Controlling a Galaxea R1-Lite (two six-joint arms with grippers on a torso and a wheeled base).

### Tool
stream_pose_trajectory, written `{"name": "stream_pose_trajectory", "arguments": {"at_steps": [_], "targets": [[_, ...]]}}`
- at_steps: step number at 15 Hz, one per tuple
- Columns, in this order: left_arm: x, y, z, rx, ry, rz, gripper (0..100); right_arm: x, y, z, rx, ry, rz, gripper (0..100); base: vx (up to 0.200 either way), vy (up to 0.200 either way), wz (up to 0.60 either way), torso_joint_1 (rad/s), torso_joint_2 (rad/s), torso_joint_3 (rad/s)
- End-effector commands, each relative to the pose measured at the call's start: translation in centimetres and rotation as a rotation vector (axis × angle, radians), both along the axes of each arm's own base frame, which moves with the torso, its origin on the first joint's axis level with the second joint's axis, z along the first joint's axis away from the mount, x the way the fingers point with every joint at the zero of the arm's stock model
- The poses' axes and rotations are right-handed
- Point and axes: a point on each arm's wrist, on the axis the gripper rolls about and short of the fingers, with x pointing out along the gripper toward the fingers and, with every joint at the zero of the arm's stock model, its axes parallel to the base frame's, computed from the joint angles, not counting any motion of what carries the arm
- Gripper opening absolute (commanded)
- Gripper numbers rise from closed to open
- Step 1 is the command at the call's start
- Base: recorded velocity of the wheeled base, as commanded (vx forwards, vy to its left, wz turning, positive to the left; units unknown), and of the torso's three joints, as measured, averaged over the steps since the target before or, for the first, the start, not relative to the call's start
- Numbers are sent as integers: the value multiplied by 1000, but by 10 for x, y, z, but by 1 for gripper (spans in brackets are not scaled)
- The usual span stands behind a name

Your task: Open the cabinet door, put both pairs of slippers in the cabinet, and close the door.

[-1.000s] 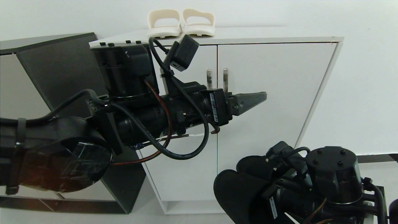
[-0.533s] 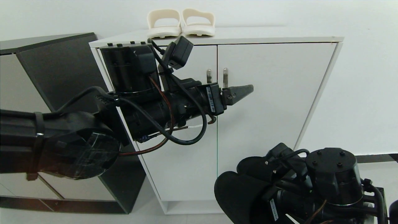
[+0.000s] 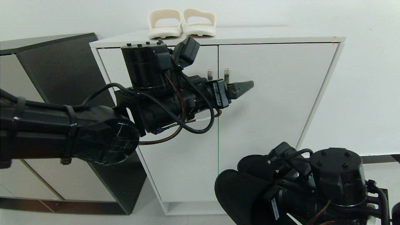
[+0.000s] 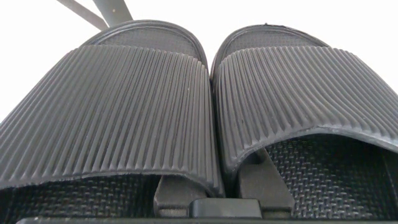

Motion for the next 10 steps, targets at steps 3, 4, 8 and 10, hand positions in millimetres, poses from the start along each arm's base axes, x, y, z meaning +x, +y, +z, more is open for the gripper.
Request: {"name": "stream_pose_trajectory", "arguments": {"at_steps": [3,4,8,10], "targets": [[16,-3,-7,7,10,20,100,0,1,1,8,-5,1,0,0,0,0,0,0,0],[18,-5,-9,8,12,20,100,0,0,1,9,-6,-1,0,0,0,0,0,0,0],[25,-15,-13,22,28,8,100,0,1,0,5,-1,2,0,0,0,0,0,0,0],[27,-17,-13,24,31,5,0,0,1,-1,3,1,2,0,0,0,0,0,0,0]]}}
